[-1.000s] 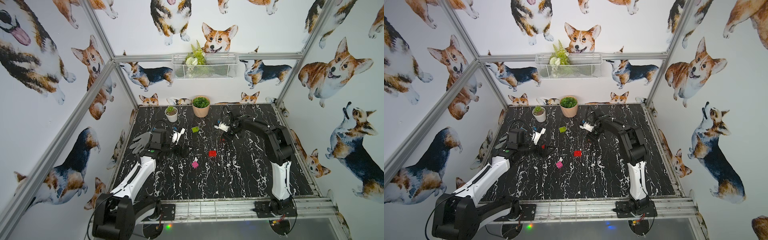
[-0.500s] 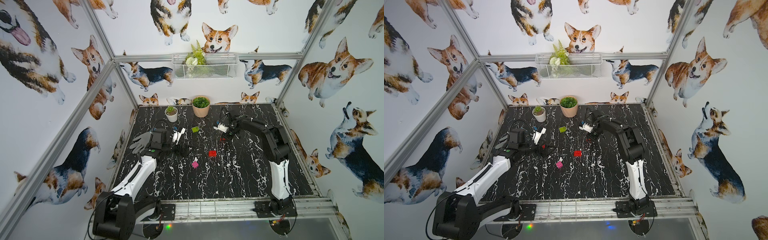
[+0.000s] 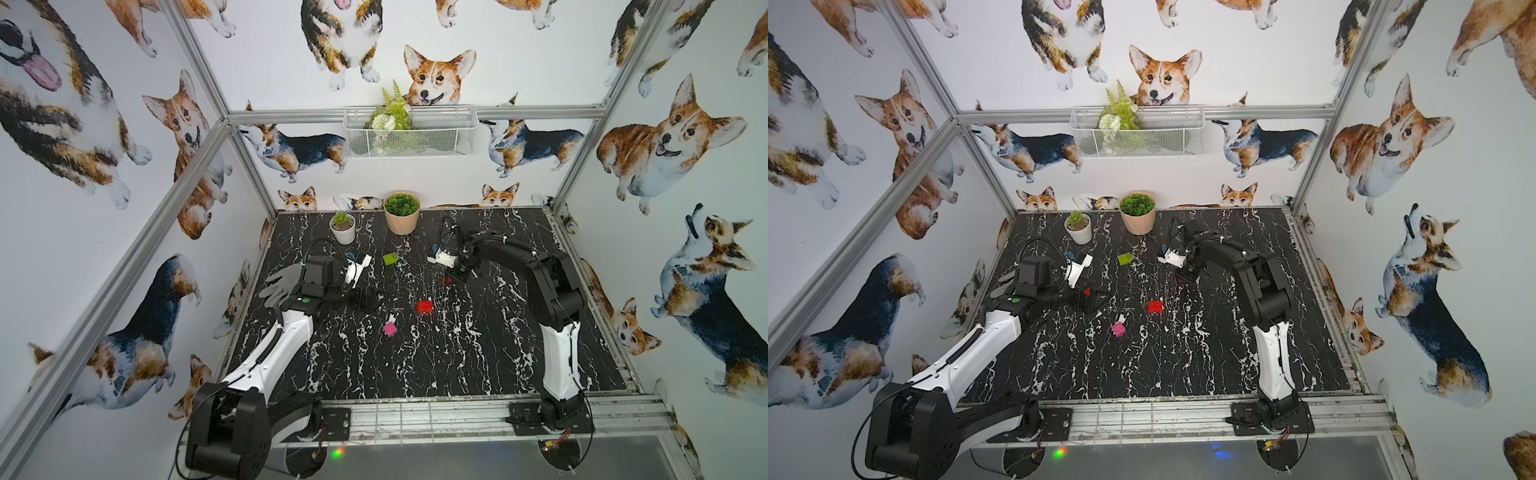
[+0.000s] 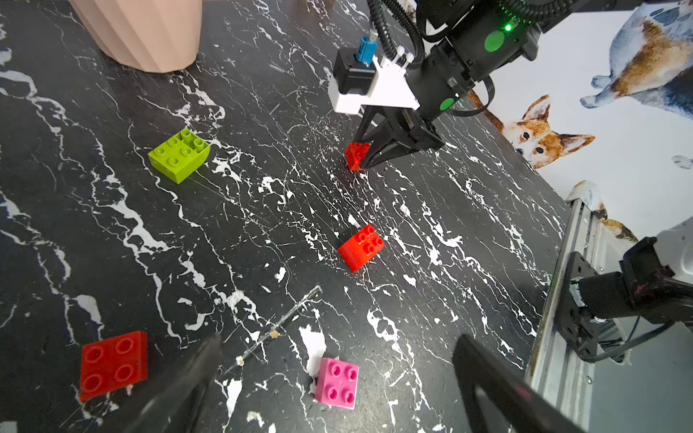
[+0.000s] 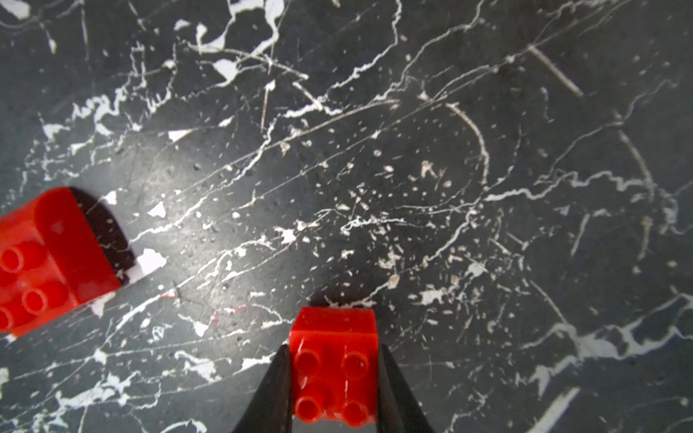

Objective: Assemble the letter s with lego
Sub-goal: Pick up the lego brick from the center of the board, then assemble the lego brick with the lego brick.

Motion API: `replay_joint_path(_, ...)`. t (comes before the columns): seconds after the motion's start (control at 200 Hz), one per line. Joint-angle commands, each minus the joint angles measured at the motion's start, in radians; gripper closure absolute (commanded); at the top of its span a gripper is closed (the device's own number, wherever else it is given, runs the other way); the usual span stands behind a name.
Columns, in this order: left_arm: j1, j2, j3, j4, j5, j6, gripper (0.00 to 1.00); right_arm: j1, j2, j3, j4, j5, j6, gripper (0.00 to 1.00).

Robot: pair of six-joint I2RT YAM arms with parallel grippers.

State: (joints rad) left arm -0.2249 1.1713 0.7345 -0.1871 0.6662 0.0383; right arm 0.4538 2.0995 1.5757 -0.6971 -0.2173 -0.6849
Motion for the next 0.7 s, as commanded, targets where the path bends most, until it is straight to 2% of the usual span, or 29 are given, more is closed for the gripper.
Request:
replay_joint_path(0.0, -0.001, -0.008, 0.009, -0.024, -0.001, 0.035, 0.00, 0.003, -0.021, -0.019, -0.041, -0.009, -0.050, 0.75)
replay_joint_path(0.115, 0.000, -0.020, 0.020, -0.053, -0.008, 0.046, 0.00, 0.015, -0.079, -0.032, -0.046, -0.053, -0.057, 0.75)
replay_joint_path(0.335, 0.003, -0.056, 0.027, -0.119, -0.020, 0.077, 0.00, 0.065, -0.186, -0.066, -0.086, -0.157, -0.167, 0.74)
replay_joint_path(0.696, 0.013, -0.129, -0.011, -0.146, -0.034, 0.062, 0.00, 0.161, -0.205, -0.134, -0.086, -0.171, -0.219, 0.74)
